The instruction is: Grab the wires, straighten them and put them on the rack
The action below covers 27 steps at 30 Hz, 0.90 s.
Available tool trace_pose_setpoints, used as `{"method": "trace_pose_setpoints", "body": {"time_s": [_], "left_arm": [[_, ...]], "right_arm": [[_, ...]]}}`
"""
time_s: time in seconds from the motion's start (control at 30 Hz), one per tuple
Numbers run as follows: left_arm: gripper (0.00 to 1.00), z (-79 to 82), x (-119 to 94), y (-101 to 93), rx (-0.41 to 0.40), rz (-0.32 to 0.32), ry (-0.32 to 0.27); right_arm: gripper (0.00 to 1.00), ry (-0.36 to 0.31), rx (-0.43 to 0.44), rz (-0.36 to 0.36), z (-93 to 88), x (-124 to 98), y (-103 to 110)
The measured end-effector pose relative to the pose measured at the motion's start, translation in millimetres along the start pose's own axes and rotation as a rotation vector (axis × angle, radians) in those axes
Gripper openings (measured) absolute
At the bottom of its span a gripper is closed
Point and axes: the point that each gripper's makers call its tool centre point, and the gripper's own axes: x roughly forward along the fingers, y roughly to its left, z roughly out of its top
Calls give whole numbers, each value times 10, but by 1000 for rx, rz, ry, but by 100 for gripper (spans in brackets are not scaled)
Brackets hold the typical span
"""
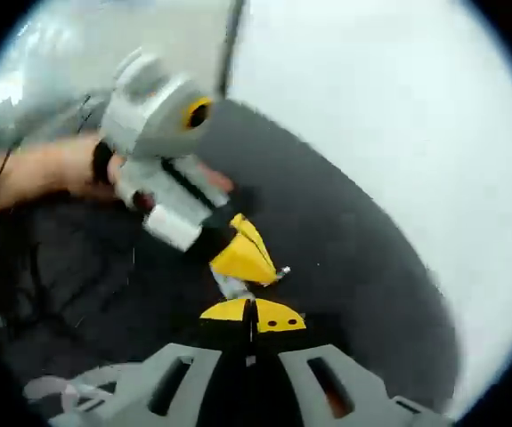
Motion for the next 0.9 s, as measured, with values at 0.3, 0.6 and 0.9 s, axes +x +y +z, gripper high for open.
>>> {"method": "trace_pose_setpoints", "body": {"time_s": [0.3,0.6,0.9], "left_arm": [[1,38,-84,101,-154,-24,3],[1,-6,-40,51,-126,-29,35],[1,-3,-31,69,-118,-18,44]], "right_arm": [[0,-21,107,25,79,176,131],[0,-57,210,37,62,192,212],[0,-124,303,31,96,164,229]]}}
